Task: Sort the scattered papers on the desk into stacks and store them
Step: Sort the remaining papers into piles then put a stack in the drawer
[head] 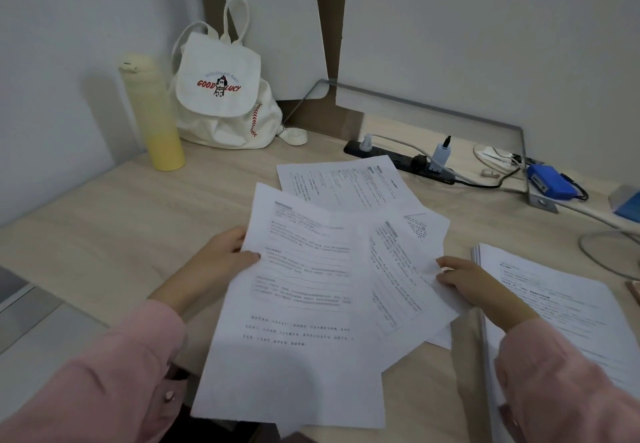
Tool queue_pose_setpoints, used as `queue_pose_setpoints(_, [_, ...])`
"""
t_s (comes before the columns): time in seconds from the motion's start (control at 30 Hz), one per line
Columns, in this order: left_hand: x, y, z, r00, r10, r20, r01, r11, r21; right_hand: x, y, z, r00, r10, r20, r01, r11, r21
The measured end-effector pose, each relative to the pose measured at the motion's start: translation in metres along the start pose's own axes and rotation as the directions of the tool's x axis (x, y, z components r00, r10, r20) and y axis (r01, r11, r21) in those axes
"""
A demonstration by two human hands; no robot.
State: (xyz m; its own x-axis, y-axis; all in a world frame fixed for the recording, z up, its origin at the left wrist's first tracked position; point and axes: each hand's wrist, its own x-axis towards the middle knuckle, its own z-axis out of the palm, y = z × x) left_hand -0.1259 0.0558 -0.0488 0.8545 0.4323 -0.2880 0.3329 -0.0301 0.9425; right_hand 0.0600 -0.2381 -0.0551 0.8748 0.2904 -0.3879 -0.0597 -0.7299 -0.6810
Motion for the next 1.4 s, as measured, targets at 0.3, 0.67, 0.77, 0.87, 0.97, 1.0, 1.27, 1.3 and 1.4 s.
queue_pose_setpoints(0.3, [0.032, -0.006, 0.007, 0.997, -0.014, 0.073, 0.004, 0.992, 0.124, 0.024, -0.053, 0.021, 0.939, -0.167, 0.301, 0.124, 0.980, 0.158])
queue_pose_setpoints(0.67, [0.041, -0.041, -0.029, 0.925, -0.108, -0.363, 0.103, 0.994, -0.033, 0.090, -0.077, 0.064, 0.845, -0.531, 0.070, 0.398, 0.534, -0.746])
queue_pose_setpoints(0.77, [0.038, -0.051, -0.036, 0.904, -0.096, -0.416, 0.063, 0.994, -0.093, 0.104, -0.078, 0.070, 0.845, -0.512, 0.156, 0.400, 0.411, -0.819])
queue_pose_setpoints(0.87, [0.035, -0.057, -0.038, 0.896, -0.104, -0.432, 0.043, 0.988, -0.148, 0.114, -0.076, 0.071, 0.814, -0.545, 0.201, 0.413, 0.300, -0.860])
queue_pose_setpoints(0.97, [0.036, -0.058, -0.037, 0.893, -0.116, -0.435, 0.059, 0.988, -0.140, 0.122, -0.075, 0.072, 0.777, -0.590, 0.220, 0.393, 0.181, -0.902])
queue_pose_setpoints(1.0, [0.035, -0.057, -0.036, 0.893, -0.120, -0.433, 0.067, 0.988, -0.136, 0.123, -0.075, 0.072, 0.742, -0.632, 0.224, 0.392, 0.138, -0.909])
queue_pose_setpoints(1.27, [0.033, -0.055, -0.036, 0.896, -0.124, -0.426, 0.069, 0.987, -0.143, 0.129, -0.071, 0.069, 0.626, -0.745, 0.228, 0.432, 0.088, -0.897])
queue_pose_setpoints(1.3, [0.033, -0.055, -0.036, 0.896, -0.125, -0.425, 0.067, 0.987, -0.149, 0.129, -0.071, 0.072, 0.643, -0.736, 0.212, 0.427, 0.115, -0.897])
queue_pose_setpoints(1.4, [0.033, -0.055, -0.036, 0.894, -0.126, -0.431, 0.061, 0.985, -0.161, 0.127, -0.071, 0.081, 0.652, -0.747, 0.129, 0.429, 0.222, -0.876])
